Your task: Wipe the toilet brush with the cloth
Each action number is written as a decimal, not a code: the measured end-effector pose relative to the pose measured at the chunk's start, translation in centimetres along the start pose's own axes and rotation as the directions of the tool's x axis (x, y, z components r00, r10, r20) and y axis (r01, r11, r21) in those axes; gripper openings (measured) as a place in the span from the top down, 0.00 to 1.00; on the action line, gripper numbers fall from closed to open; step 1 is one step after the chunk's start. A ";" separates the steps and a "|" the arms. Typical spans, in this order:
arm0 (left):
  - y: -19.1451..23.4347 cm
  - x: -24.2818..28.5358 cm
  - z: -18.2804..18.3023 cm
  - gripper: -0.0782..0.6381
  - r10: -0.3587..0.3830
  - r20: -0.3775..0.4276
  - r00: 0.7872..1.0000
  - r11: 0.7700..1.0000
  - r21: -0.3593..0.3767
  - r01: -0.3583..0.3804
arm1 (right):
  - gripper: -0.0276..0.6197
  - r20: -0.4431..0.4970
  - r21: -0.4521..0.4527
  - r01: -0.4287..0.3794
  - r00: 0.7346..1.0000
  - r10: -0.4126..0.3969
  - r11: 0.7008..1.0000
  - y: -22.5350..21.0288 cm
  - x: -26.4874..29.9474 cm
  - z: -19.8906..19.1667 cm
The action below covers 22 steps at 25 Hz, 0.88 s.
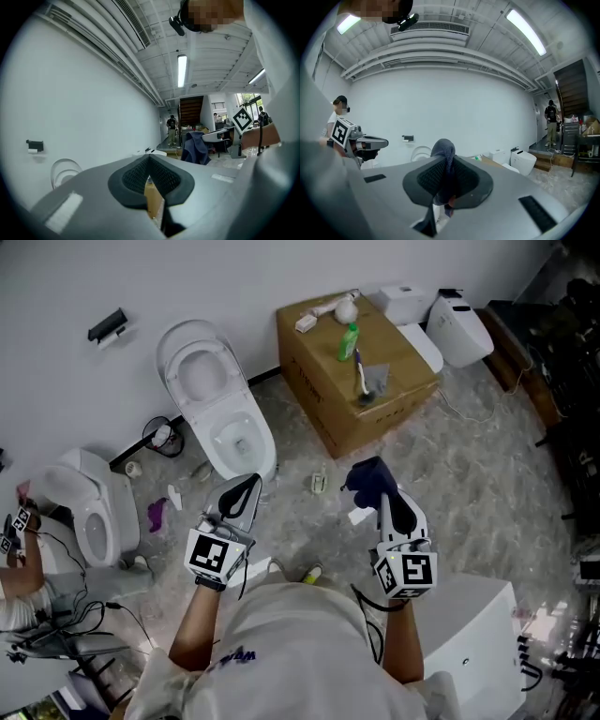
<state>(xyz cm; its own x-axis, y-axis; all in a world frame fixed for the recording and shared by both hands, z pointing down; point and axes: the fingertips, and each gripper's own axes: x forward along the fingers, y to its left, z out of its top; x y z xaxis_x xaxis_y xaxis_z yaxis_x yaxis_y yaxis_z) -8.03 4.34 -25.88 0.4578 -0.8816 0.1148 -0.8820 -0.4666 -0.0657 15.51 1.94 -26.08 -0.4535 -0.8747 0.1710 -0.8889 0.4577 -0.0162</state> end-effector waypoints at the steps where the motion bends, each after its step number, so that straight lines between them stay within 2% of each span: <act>1: -0.2 0.1 0.2 0.90 -0.004 0.002 1.000 1.000 0.001 0.004 | 0.90 0.004 0.004 0.002 1.000 -0.002 1.000 -0.2 -0.1 0.1; 22: -1.2 1.4 0.2 0.90 -0.051 -0.006 0.999 0.999 -0.001 0.051 | 0.91 -0.028 0.002 0.003 1.000 -0.003 1.000 -0.7 0.0 -0.7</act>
<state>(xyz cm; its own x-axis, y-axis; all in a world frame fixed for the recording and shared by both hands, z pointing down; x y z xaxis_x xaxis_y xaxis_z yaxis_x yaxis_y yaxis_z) -6.27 3.63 -25.88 0.5013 -0.8564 0.1236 -0.8577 -0.5107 -0.0592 16.18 1.68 -25.39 -0.4488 -0.8713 0.1988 -0.8905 0.4546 -0.0180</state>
